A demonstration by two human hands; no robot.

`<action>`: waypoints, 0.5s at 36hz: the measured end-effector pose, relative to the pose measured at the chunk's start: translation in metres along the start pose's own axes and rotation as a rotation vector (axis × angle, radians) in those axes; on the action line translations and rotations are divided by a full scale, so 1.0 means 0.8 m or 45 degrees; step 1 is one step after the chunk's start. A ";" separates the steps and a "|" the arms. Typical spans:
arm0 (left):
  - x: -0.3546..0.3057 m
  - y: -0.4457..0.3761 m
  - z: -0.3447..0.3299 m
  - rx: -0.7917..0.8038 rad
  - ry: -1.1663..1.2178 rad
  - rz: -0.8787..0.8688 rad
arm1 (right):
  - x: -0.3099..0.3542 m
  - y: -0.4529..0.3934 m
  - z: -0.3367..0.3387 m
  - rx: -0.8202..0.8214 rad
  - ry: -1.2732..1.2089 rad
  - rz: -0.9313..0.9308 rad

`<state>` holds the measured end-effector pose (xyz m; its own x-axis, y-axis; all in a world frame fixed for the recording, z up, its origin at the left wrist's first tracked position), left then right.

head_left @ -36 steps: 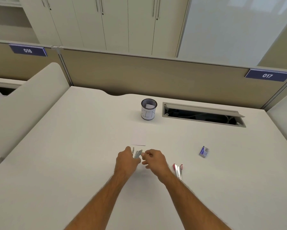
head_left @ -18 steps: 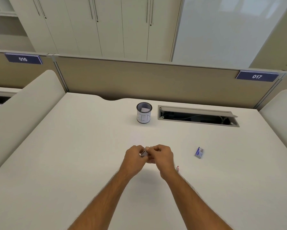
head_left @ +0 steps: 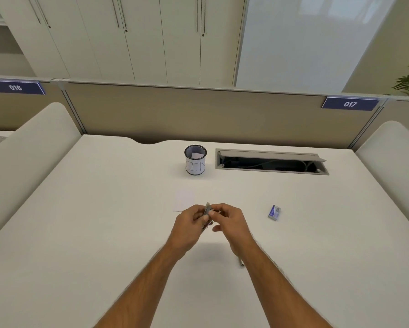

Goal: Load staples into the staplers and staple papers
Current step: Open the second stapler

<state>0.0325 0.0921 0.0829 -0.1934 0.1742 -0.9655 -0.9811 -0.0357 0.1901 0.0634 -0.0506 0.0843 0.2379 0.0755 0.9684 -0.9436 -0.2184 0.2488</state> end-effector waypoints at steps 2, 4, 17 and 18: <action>-0.001 0.001 -0.002 -0.007 -0.011 -0.001 | 0.001 0.000 0.000 -0.015 0.072 0.035; -0.002 0.001 -0.001 -0.024 -0.030 0.002 | 0.002 0.000 0.000 -0.022 0.149 0.056; -0.002 0.005 0.005 -0.081 -0.035 0.035 | 0.012 0.008 0.001 0.017 0.362 0.101; -0.002 0.005 0.006 -0.080 -0.038 0.037 | 0.012 0.007 0.000 0.023 0.372 0.097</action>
<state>0.0285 0.0965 0.0860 -0.2230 0.2018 -0.9537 -0.9732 -0.1027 0.2058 0.0601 -0.0508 0.0952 0.0874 0.3345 0.9383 -0.9513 -0.2514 0.1783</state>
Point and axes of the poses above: each hand's wrist, its own y-axis away from the middle knuckle, its own z-axis out of the back of the hand, x = y × z, the point moved 3 cm from there along -y, towards the middle knuckle, and after that the axes turned 3 degrees about x, right-handed, at the moved point
